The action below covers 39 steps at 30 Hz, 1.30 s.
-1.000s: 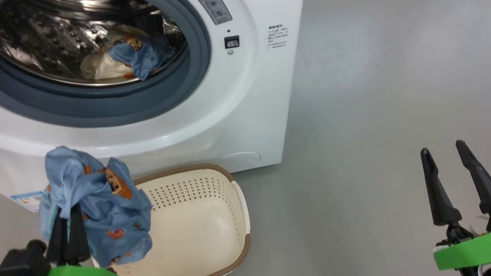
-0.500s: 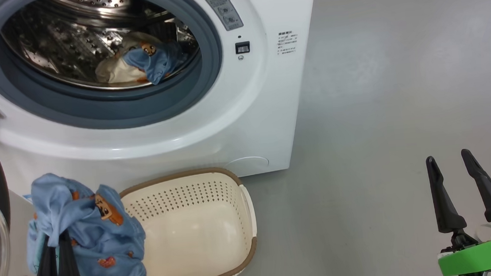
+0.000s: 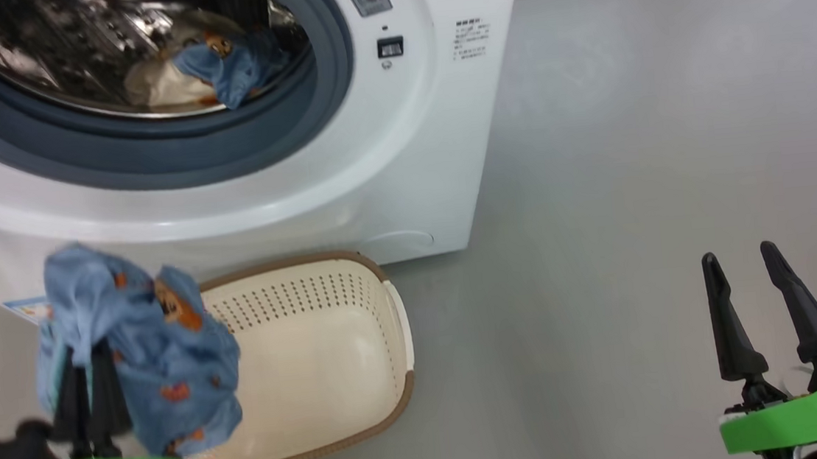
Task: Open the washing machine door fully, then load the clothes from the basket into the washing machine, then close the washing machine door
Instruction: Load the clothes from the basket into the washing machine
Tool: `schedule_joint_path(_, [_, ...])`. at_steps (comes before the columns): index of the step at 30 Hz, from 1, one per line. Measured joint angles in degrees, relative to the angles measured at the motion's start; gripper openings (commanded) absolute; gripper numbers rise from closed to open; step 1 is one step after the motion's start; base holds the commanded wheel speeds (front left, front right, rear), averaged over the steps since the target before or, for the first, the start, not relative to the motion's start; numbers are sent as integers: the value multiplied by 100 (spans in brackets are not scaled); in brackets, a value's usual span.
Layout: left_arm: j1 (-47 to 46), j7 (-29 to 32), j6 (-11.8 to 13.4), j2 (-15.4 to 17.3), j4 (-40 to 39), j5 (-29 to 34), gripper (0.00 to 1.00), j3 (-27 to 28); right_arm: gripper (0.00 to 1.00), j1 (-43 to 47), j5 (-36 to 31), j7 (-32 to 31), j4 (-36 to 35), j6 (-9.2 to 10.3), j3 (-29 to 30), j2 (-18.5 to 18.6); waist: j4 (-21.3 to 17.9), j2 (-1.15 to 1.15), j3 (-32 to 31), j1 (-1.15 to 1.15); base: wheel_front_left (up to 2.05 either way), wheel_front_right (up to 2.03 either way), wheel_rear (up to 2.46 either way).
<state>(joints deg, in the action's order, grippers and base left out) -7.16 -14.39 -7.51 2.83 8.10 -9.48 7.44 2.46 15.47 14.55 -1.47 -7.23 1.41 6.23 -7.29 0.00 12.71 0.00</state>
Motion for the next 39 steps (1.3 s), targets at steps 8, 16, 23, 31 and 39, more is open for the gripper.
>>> schedule_joint_path(8, [-1227, -10, 0, 264, 101, 5, 0, -44, 100, -401, 0, 0, -10, 0, -111, -93, -107, 0, 494, 1, 0, 0, 0])
schedule_joint_path(16, [-2675, -29, 0, 544, 883, 7, 0, -44, 100, -712, 0, 0, 4, 0, -252, -180, -291, 0, 924, 1, 0, 0, 0])
schedule_joint_path(23, [-3928, -31, 8, 758, 2085, 136, 0, -52, 100, -925, 4, 0, 29, 0, -324, -241, -527, 0, 1183, 0, 0, 0, 0])
schedule_joint_path(31, [-5358, -31, 162, 939, 3711, 332, 0, -200, 100, -1102, 19, 0, 41, 0, -463, -277, -773, 0, 1484, 0, 0, 0, 0])
schedule_joint_path(39, [-6360, -30, 221, 1110, 4893, 511, 0, -368, 100, -1163, 64, 0, 45, 0, -578, -320, -1020, 0, 1725, 0, 0, 0, 0])
